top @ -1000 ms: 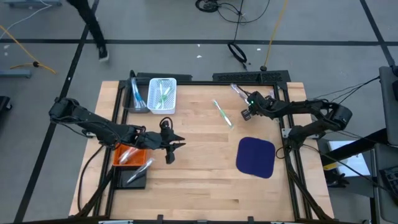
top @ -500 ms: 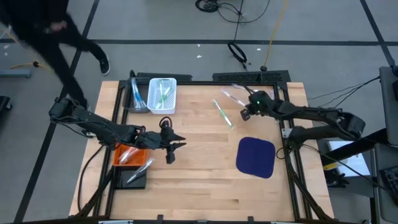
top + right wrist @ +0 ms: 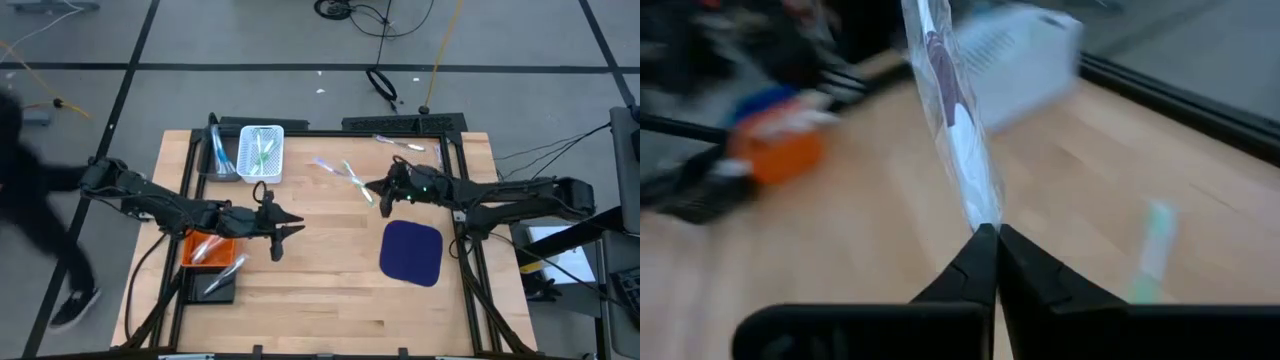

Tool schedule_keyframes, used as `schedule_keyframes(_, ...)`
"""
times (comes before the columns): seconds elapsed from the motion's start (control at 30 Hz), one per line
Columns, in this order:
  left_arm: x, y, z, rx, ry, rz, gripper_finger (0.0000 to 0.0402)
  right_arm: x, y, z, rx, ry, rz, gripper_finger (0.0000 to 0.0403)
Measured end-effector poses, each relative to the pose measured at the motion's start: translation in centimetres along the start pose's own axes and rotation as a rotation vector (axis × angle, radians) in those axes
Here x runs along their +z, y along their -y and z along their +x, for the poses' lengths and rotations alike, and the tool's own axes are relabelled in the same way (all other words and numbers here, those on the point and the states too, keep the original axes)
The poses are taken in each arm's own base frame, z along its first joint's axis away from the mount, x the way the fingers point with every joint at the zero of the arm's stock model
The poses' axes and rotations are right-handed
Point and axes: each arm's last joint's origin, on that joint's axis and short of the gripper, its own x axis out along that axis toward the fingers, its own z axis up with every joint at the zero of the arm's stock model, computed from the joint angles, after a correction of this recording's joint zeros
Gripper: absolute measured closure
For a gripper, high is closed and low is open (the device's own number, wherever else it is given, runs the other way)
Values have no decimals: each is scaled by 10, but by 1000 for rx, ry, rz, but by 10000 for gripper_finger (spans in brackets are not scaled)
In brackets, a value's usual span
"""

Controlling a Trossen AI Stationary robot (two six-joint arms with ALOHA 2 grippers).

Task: Pick & Place Toothbrushes
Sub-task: Put the violet toothbrush into the black bin

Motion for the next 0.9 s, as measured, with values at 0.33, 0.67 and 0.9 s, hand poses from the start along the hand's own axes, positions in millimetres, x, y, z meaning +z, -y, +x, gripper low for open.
schedule_keyframes(0.33, 20, -2, 1, -15, 180, -19, 304, 1, -53, -3, 231, 185, -90, 403)
schedule_keyframes(0.67, 28, -1, -1, -24, 269, 31, 304, -5, -73, 0, 306, 247, -119, 403)
schedule_keyframes(0.9, 29, 3, 8, -30, 341, 60, 304, -9, -75, 10, 316, 264, -94, 403)
